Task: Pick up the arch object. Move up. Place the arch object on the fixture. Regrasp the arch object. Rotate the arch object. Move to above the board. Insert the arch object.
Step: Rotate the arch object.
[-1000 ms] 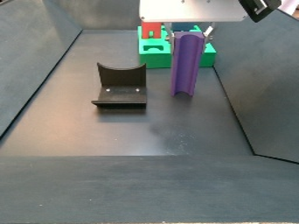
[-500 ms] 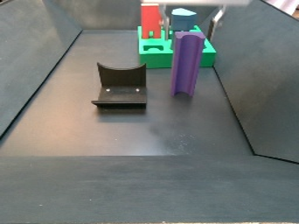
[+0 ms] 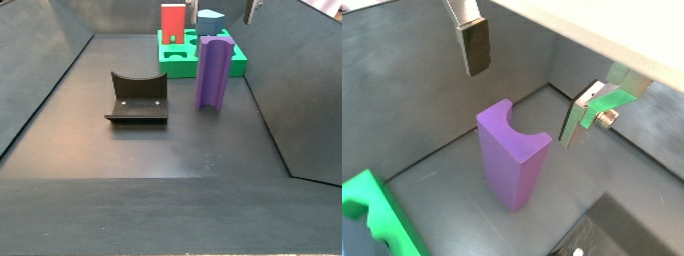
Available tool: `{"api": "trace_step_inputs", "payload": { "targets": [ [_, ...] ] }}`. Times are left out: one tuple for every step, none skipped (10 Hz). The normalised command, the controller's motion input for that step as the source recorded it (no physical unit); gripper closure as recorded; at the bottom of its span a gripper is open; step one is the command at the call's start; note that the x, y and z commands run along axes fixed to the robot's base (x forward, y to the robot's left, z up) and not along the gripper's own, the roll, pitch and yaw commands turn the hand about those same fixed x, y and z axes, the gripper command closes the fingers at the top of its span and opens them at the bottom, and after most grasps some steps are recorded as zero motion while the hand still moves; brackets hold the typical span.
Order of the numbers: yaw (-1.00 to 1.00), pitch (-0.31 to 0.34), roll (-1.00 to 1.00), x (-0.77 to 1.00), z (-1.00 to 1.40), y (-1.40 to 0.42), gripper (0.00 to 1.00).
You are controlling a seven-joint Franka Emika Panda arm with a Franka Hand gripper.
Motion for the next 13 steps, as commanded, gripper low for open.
{"api": "trace_step_inputs", "payload": {
  "targets": [
    [1.00,0.007,0.00,0.02,-0.02,0.04,0.00],
    [1.00,0.007,0.00,0.02,-0.02,0.03,0.00],
    [1.00,0.007,0.00,0.02,-0.02,0.02,0.00],
    [1.00,0.007,0.00,0.02,-0.02,0.02,0.00],
    [1.00,0.008,0.00,0.02,-0.02,0.01,0.00],
    [1.00,0.008,0.00,0.02,-0.02,0.01,0.00],
    [1.00,0.008,0.00,0.02,-0.02,0.00,0.00],
    [1.00,0.008,0.00,0.02,-0.02,0.00,0.00],
    [1.00,0.008,0.00,0.02,-0.02,0.00,0.00],
    [1.00,0.009,0.00,0.02,-0.02,0.00,0.00],
    [1.00,0.009,0.00,0.02,-0.02,0.00,0.00],
    [1.00,0.009,0.00,0.02,-0.02,0.00,0.00],
    [1.00,0.009,0.00,0.02,-0.02,0.00,0.00]
  ]
}}
